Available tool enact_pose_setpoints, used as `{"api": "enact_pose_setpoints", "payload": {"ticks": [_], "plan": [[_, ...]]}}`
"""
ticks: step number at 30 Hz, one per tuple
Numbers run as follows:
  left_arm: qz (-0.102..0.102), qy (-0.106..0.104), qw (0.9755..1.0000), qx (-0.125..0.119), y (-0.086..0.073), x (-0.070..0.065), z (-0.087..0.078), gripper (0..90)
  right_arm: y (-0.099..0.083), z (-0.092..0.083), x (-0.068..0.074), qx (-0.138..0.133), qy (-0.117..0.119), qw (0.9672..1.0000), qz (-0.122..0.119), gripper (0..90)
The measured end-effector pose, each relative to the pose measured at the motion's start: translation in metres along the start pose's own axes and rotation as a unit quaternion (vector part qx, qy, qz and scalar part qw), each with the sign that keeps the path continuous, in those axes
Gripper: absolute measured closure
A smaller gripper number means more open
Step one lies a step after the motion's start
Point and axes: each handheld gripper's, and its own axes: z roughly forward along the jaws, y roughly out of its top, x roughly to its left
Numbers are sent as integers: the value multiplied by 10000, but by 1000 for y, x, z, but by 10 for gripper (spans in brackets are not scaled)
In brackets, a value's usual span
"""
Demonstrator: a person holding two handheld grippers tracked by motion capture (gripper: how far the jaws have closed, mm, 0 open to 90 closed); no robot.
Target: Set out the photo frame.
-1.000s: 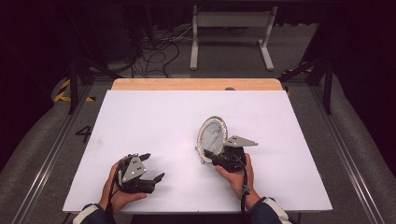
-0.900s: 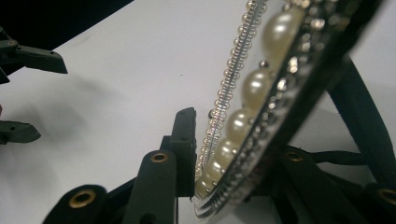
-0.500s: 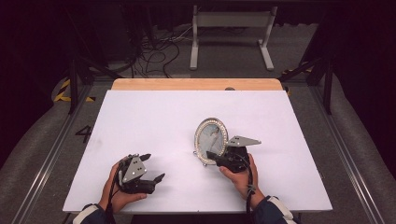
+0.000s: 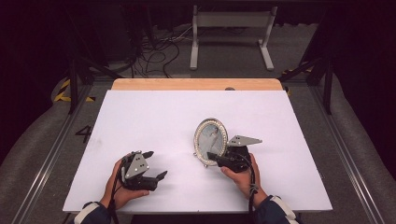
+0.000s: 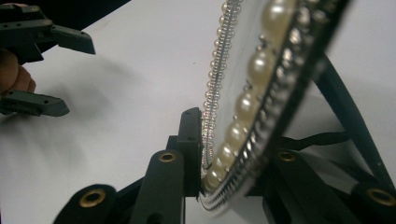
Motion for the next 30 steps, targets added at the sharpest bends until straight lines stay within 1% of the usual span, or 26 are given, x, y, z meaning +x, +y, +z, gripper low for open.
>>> {"api": "enact_pose_setpoints", "payload": {"ticks": [1, 4, 5, 6, 7, 11, 12, 14, 15, 16, 18, 19, 20, 21, 22, 23, 24, 25, 26, 27, 28, 29, 30], "plan": [[-12, -28, 10000, 11, 2, 1, 3, 180, 0, -1, 0, -10, -34, 10000, -39, 725], [-66, -173, 9998, -12, 10, 6, 14, 179, 1, -4, 1, -31, -78, 9999, -79, 731], [-55, -187, 9998, -12, 13, 7, 18, 180, 0, -6, 1, -44, -77, 9999, -117, 734], [-35, -255, 9997, -33, 16, 10, 23, 180, 0, -8, 2, -46, -86, 9999, -111, 729], [-39, -301, 9995, -45, 20, 10, 27, 180, -1, -9, 2, -53, -147, 9997, -164, 716], [-53, -485, 9988, -97, 31, 15, 42, 183, -4, -15, 6, -70, -277, 9993, -224, 687], [-55, -522, 9985, -125, 34, 16, 46, 183, -5, -18, 7, -94, -323, 9991, -274, 686], [-88, -669, 9976, -150, 41, 19, 55, 186, -8, -24, 10, -180, -387, 9986, -306, 685], [-80, -690, 9975, -144, 44, 20, 58, 186, -10, -28, 12, -207, -483, 9978, -402, 685], [-74, -752, 9970, -147, 46, 21, 61, 191, -11, -30, 14, -222, -542, 9973, -450, 685], [-88, -773, 9968, -189, 50, 22, 66, 198, -12, -35, 15, -287, -623, 9966, -460, 687], [-88, -773, 9968, -189, 50, 22, 66, 209, -13, -37, 15, -301, -677, 9962, -462, 687], [-120, -862, 9960, -187, 52, 23, 70, 209, -13, -37, 15, -301, -677, 9962, -462, 687], [-142, -931, 9953, -206, 54, 24, 73, 208, -14, -42, 16, -406, -753, 9953, -457, 690], [-175, -974, 9948, -237, 58, 25, 77, 208, -14, -44, 17, -459, -793, 9946, -479, 691], [-175, -974, 9948, -237, 58, 25, 77, 209, -14, -44, 17, -459, -793, 9946, -479, 691], [-188, -1074, 9936, -293, 63, 25, 83, 213, -13, -48, 19, -560, -802, 9939, -510, 694], [-179, -1112, 9932, -283, 65, 25, 86, 217, -12, -49, 19, -618, -794, 9935, -533, 699], [-179, -1112, 9932, -283, 65, 25, 86, 218, -12, -49, 19, -618, -794, 9935, -533, 699], [-206, -1207, 9921, -286, 66, 25, 88, 218, -11, -49, 20, -653, -816, 9930, -552, 703], [-290, -1310, 9905, -301, 67, 25, 91, 221, -11, -50, 21, -684, -818, 9927, -557, 705], [-373, -1360, 9895, -312, 69, 25, 94, 225, -10, -51, 22, -723, -829, 9923, -568, 709], [-387, -1414, 9886, -352, 71, 25, 97, 234, -9, -52, 23, -839, -887, 9908, -593, 727]]}}
